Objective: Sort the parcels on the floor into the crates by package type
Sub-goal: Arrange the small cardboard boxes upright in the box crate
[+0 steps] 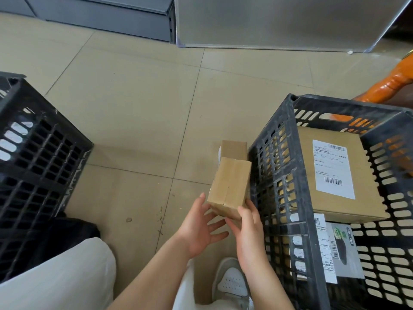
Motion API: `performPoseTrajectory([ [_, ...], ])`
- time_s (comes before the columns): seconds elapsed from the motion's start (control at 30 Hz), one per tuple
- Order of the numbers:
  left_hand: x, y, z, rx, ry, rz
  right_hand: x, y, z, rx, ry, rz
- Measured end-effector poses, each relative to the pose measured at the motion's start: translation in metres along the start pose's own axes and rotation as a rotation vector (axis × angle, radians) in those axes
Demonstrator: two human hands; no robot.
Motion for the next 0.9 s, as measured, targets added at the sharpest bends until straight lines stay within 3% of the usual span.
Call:
performPoseTrajectory([
  [0.13, -0.008, 0.001, 0.014, -0.1, -0.081, -0.087, -0.002, 0.006, 0.007, 0.089, -0.052, 0.058],
  [0.23, -0.008, 0.002, 0.016, -0.186, -0.072, -0.117, -0.002, 0.008, 0.005, -0.077, -0.017, 0.033],
  [0.33, -0.006, 0.01, 0.016, -0.206, -0.057, -0.035, -0.006, 0.004, 0.007, -0.32, -0.017, 0.0],
  [0.47, -0.005, 0.028, 0.013, -0.234, -0.009, 0.117, -0.006, 0.001, 0.011, -0.396, -0.032, -0.022],
  [0.57, -0.007, 0.04, 0.009, -0.158, 0.005, 0.2, -0.004, 0.0, 0.015, -0.345, -0.046, -0.034],
  [0.7, -0.014, 0.058, 0.006, 0.018, 0.017, 0.304, 0.001, -0.009, 0.012, -0.062, 0.005, -0.058],
  [0.9, -0.025, 0.085, 0.013, 0.151, -0.087, 0.389, -0.004, -0.032, 0.011, 0.158, -0.002, -0.08],
])
Point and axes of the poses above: each hand's wrist, its own x-axis towards the middle knuckle, its own z-axis out of the palm, y = z × x, the point moved 7 cm from there along x, towards the middle knuckle, and after that the axes turned 4 degrees about z, right-handed, at the moved point
